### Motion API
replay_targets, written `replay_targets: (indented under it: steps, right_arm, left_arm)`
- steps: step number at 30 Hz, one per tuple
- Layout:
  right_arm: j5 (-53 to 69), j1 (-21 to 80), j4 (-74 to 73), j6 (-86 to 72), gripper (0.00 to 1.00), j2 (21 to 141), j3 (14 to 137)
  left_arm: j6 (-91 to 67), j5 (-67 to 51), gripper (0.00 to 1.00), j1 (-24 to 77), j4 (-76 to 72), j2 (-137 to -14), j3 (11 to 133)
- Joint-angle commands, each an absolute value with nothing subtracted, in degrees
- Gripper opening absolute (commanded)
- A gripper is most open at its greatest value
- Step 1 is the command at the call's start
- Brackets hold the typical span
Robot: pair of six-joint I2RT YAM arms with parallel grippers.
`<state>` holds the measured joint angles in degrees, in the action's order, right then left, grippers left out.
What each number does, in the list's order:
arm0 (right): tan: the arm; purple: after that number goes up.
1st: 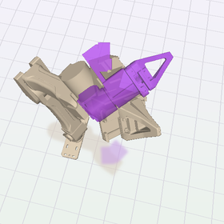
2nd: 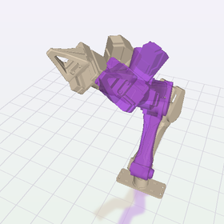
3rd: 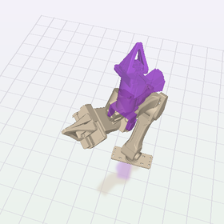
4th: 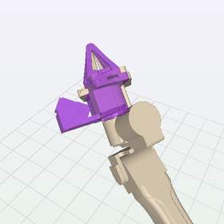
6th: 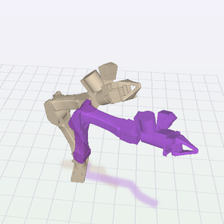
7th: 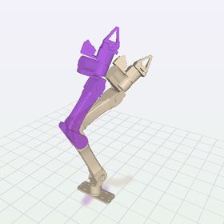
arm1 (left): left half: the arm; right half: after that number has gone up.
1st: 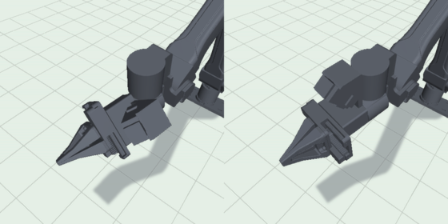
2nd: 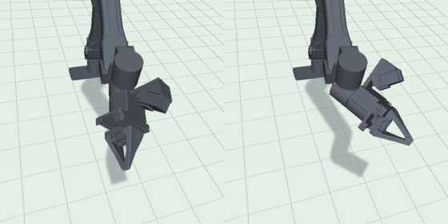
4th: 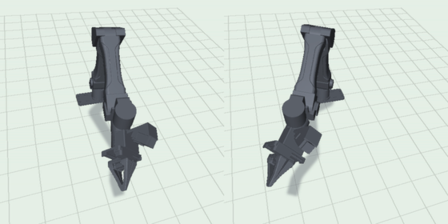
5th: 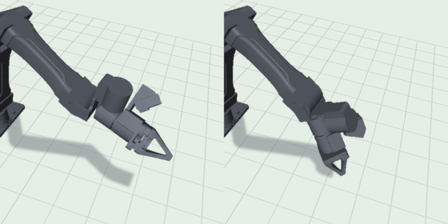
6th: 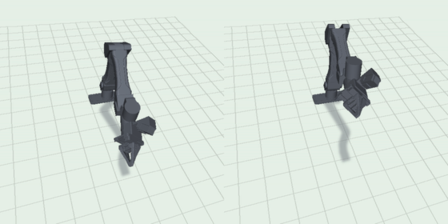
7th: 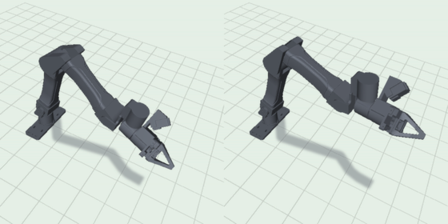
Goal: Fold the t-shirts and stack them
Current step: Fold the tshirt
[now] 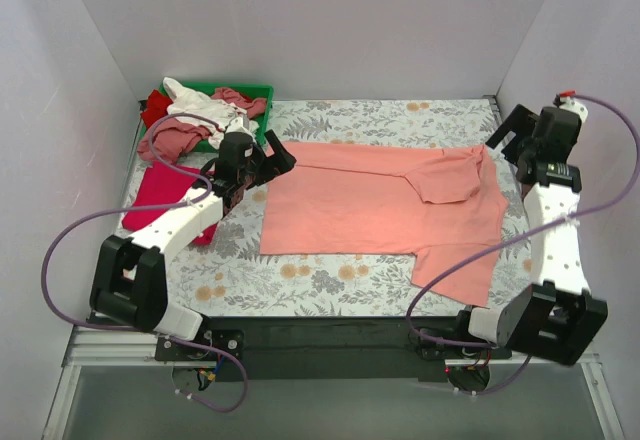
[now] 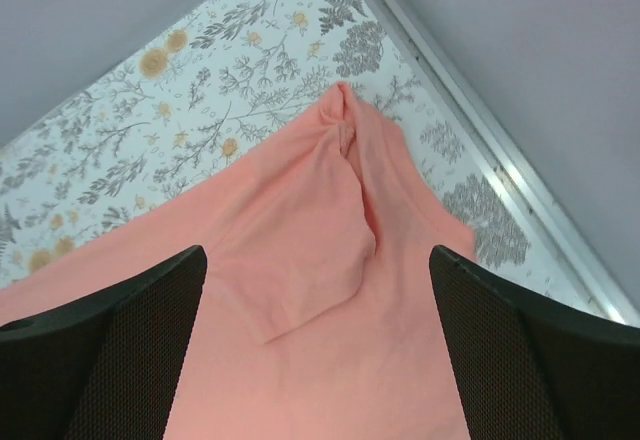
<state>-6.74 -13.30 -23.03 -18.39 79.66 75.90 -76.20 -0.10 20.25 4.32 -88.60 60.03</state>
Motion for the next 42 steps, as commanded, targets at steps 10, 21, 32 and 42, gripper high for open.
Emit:
replay_targets:
  steps: [10,21,32,42]
  right_arm:
    - [3.4,-14.8,-19.0,-30.1,0.98,48.0,36.7]
    - [7.0,-14.8,-22.4,-30.9,0.98,41.7,30.2]
    - [7.6,-14.8,-27.4,-27.9,0.96,39.4,28.4]
    - [12.4,-14.7,-41.6,-30.4,0.92,37.4,26.4]
  left_arm:
    - [-90.9,4.0,0.97,25.6,20.1,-60.5,31.3]
    - [-94.0,2.1,0.81,26.4,18.7,-62.6,26.4]
    - [-95.5,5.9,0.45,26.3,12.6,-70.7,27.0]
    - [-94.7,4.0,0.00,26.4,10.0,-68.5,25.4]
